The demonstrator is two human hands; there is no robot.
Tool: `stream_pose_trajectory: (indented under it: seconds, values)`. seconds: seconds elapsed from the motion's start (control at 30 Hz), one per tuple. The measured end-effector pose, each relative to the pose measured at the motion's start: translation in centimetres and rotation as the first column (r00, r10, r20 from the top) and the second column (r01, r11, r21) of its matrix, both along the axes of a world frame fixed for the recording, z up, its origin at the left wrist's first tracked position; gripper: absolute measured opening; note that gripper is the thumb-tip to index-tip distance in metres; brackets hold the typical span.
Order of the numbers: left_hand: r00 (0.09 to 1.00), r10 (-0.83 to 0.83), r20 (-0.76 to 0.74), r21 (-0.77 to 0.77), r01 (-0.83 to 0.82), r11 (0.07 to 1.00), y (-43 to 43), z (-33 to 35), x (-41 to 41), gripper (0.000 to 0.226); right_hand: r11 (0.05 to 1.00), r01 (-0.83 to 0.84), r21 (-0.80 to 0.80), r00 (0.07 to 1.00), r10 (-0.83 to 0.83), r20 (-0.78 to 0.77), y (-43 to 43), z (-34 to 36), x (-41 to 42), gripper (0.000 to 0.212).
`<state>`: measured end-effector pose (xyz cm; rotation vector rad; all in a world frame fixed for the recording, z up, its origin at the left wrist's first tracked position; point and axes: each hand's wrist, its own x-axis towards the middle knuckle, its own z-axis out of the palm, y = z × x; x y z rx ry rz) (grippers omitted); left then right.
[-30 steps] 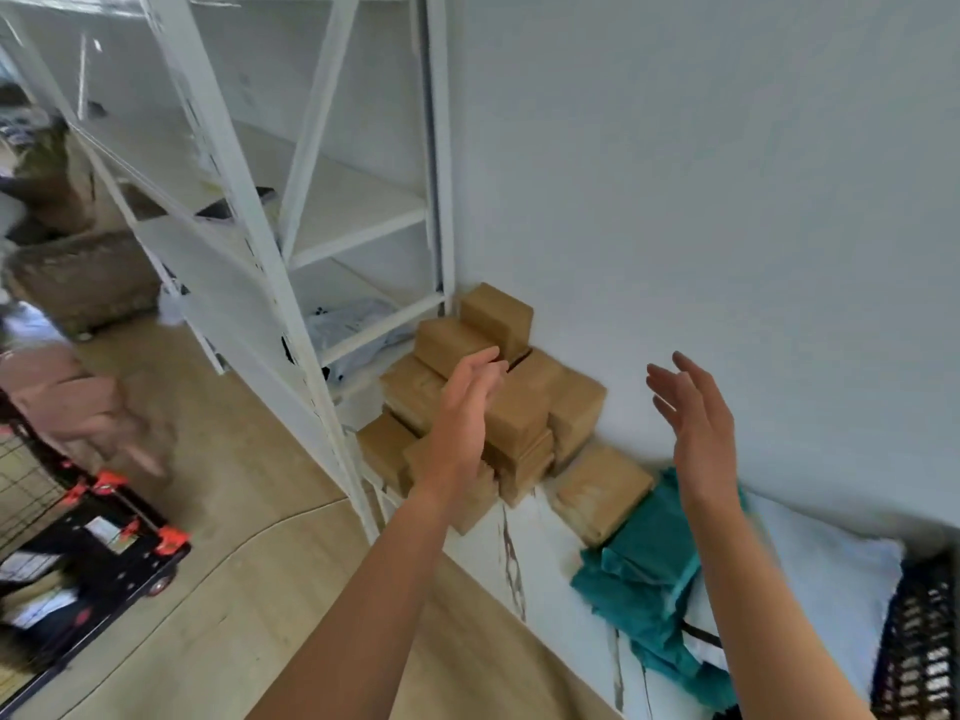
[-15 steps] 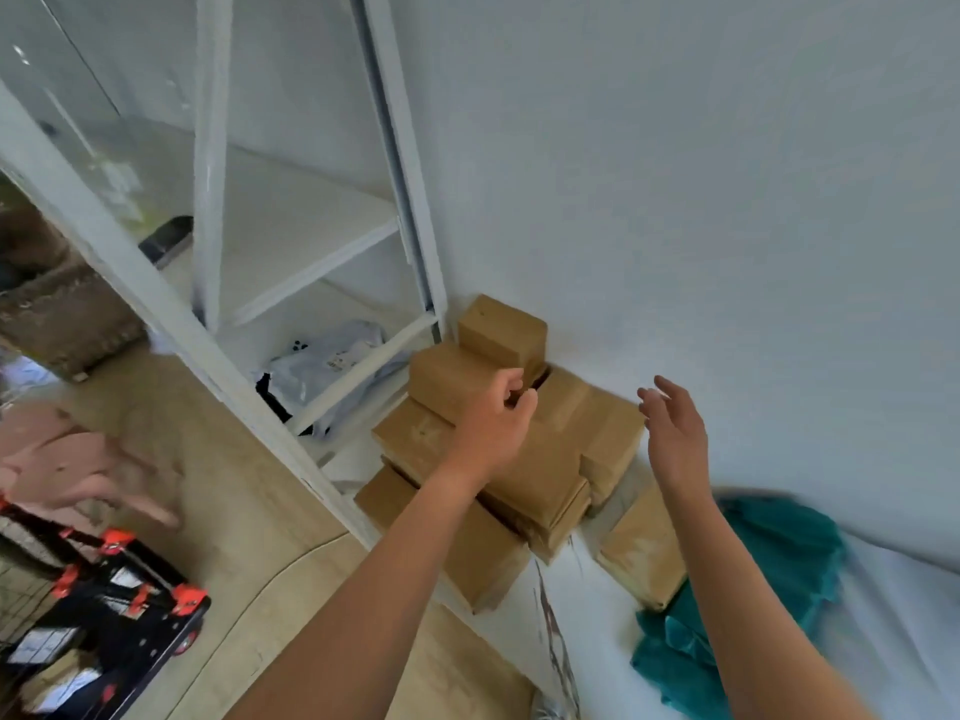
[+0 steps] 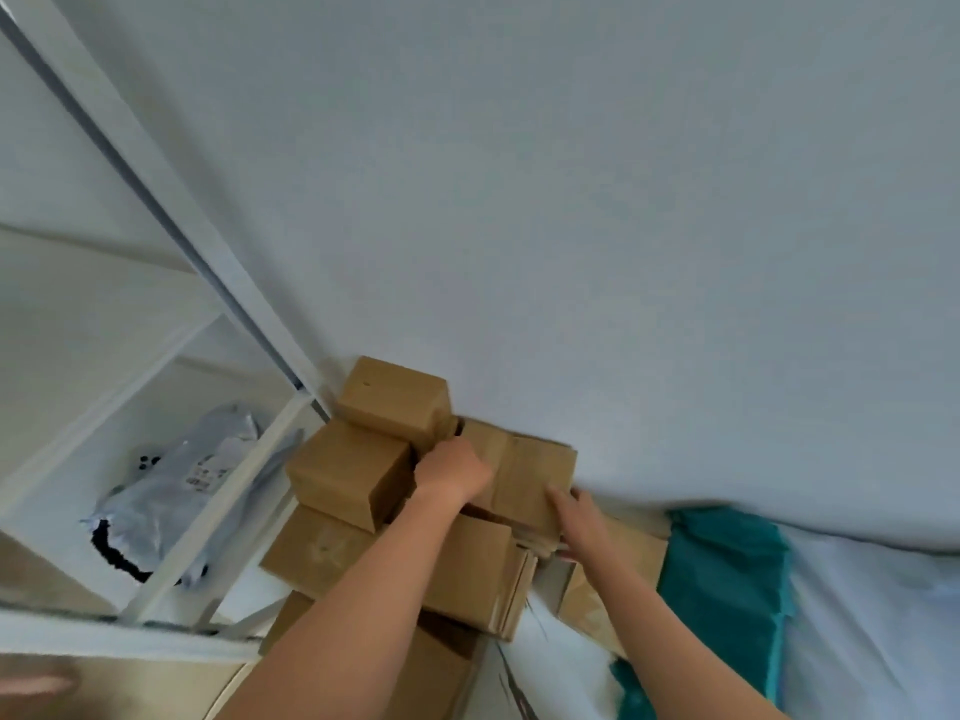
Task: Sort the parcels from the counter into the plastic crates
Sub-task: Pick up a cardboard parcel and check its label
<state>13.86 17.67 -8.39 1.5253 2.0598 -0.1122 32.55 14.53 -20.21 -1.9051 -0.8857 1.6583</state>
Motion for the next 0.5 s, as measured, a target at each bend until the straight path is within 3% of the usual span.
stream_pose_trajectory:
  seconds: [0.17,0.37,0.5]
  values:
    - [0.989,0.074,0.128,0.031,-0.078,0.996,1.4,0.1,-0.1,0.042,0.992,0.113,-0.059,0.986,-0.119,-0.113,-0.4,4.5,-0.4,0.059]
    - [0.932,0.068,0.356,0.108,-0.113,0.988,1.7,1.8,-1.4,0.047,0.98,0.197,0.01,0.978,-0.195,-0.078,-2.0,8.8,0.2,0.059]
    - [0.876,-0.007,0.483,0.213,-0.11,0.971,0.7,4.9,-2.2,0.033,0.959,0.246,0.141,0.969,-0.244,-0.032,-3.6,13.6,0.0,0.058]
